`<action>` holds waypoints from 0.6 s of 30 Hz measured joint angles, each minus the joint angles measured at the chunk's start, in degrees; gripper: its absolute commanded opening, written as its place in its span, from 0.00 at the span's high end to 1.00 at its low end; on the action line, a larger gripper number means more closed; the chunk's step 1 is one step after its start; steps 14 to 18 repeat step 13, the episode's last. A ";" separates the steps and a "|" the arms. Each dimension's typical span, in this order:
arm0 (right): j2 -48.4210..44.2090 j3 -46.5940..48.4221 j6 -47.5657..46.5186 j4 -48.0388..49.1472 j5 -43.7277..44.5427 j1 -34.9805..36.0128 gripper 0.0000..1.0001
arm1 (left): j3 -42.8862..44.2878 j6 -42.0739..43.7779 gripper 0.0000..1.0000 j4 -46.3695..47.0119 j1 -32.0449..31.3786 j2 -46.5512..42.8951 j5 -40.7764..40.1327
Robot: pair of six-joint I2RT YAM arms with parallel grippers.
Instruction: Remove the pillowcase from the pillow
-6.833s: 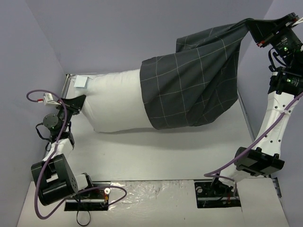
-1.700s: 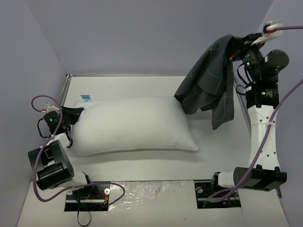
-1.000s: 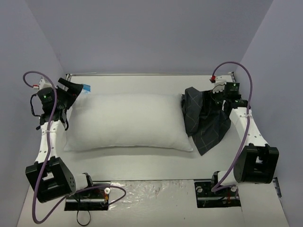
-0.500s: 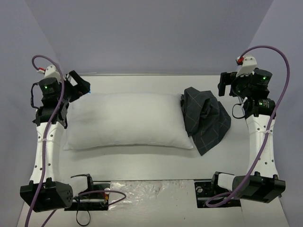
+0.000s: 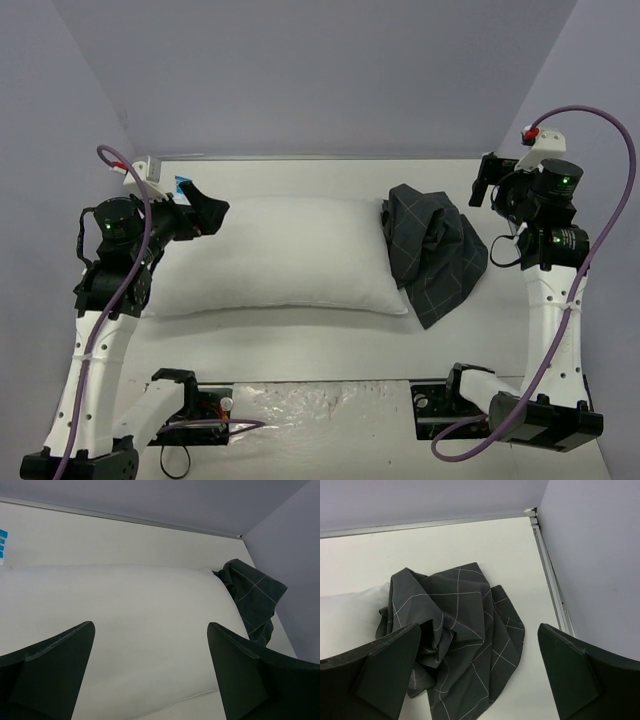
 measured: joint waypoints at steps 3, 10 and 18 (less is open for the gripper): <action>-0.79 -0.46 1.05 0.04 1.84 0.00 0.00 | -0.66 0.39 0.06 -0.74 0.00 -1.25 0.39; -1.07 -1.62 1.62 -0.04 3.61 0.00 0.00 | -1.57 0.92 0.06 -3.48 0.00 -2.47 0.52; -1.16 -1.62 1.51 -0.04 3.63 0.00 0.00 | -1.57 1.46 0.06 -4.48 0.00 -3.21 0.26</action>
